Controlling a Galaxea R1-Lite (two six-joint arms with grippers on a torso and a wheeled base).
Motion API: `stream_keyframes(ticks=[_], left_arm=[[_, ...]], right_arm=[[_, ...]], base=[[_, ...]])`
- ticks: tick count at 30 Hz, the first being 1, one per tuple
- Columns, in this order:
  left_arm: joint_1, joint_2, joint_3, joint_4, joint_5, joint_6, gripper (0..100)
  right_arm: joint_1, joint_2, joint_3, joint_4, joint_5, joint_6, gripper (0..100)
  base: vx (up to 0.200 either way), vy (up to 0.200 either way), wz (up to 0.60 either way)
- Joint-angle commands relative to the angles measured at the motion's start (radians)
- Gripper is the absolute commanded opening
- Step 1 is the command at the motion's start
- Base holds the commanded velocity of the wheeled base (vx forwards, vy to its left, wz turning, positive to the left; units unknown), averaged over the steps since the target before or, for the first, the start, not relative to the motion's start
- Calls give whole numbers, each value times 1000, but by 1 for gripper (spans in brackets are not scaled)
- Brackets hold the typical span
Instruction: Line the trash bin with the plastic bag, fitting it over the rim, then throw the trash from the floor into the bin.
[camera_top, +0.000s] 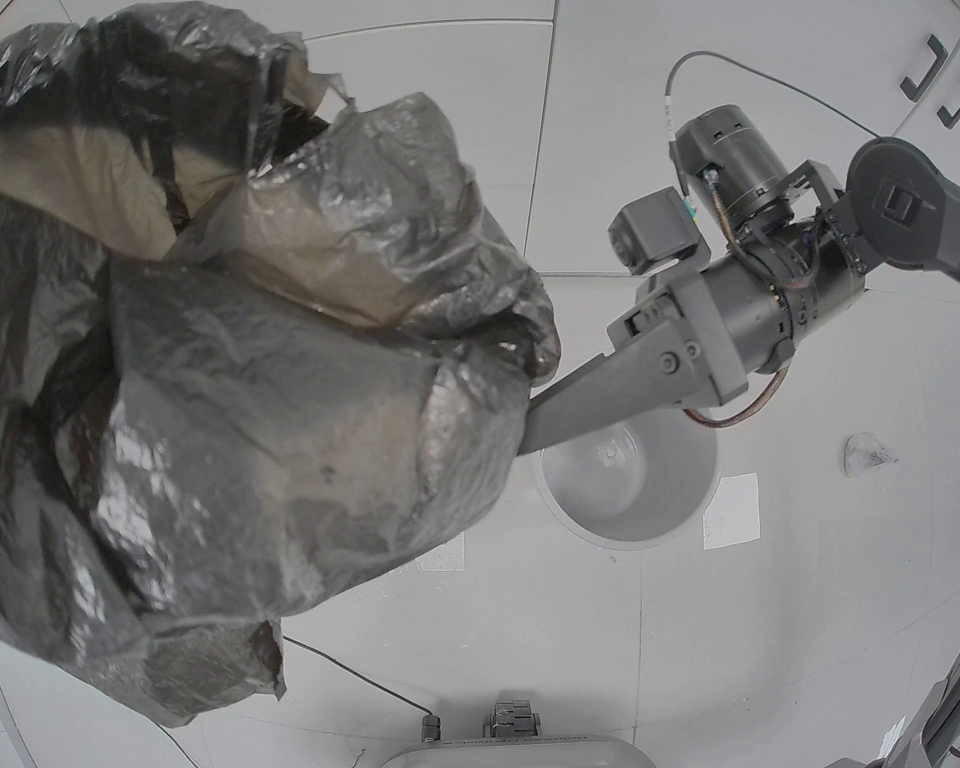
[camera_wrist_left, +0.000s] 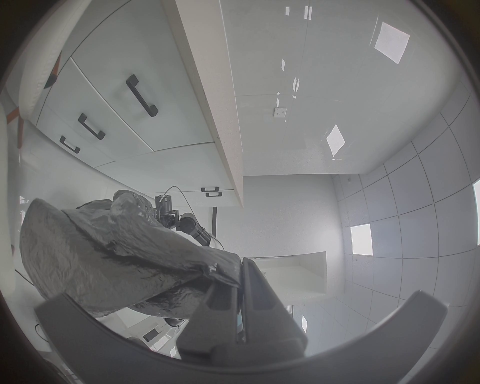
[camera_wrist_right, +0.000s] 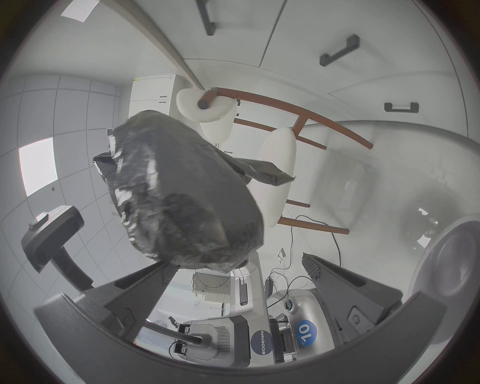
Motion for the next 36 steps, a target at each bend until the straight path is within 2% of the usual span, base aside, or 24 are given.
stream_keyframes(ticks=[1,13,18,22,26,36], left_arm=[[0,2,0,-1,4,3,0],[0,16,3,-2,29,9,0],[0,16,3,-2,30,11,0],[0,13,17,-2,30,11,0],[2,1,51,-2,32,20,0],[9,-48,144,-2,55,57,0]], right_arm=[[27,95,-7,-18,0,34,100],[49,221,-7,-33,-3,129,100],[38,182,-7,-1,-46,135,100],[-2,107,-7,74,2,91,100],[-25,24,-7,141,5,-26,100],[-94,-227,-7,161,5,-34,100]], base=[[0,0,0],[0,0,0],[0,0,0],[0,0,0],[0,0,0],[0,0,0]])
